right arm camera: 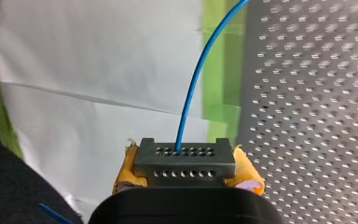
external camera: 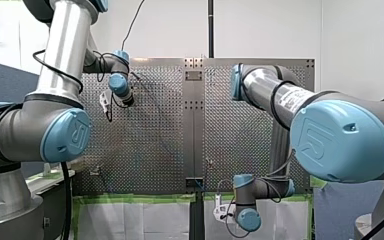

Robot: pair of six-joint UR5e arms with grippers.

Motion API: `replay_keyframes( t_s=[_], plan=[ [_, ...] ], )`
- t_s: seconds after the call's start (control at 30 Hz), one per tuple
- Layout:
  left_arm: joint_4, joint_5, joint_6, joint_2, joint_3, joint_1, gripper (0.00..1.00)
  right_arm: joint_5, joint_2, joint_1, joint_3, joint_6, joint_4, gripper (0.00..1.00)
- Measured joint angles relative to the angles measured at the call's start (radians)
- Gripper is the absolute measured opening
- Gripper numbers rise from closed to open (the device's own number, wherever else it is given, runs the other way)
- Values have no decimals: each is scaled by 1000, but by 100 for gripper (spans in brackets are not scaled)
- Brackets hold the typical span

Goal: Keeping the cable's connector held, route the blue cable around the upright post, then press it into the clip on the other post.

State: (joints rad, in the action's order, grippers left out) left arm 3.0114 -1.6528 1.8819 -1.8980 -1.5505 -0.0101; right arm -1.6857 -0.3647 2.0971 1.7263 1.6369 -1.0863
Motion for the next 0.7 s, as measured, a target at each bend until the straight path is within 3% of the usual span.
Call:
replay_keyframes(
  t_s=[0.47,0.7],
  plan=[
    [-2,0,20,1,0,0,100,-31,-148,-16,148,3,-52,0],
    [-3,2,70,1,0,-2,100,-9,-212,-21,211,14,-84,0]
  ],
)
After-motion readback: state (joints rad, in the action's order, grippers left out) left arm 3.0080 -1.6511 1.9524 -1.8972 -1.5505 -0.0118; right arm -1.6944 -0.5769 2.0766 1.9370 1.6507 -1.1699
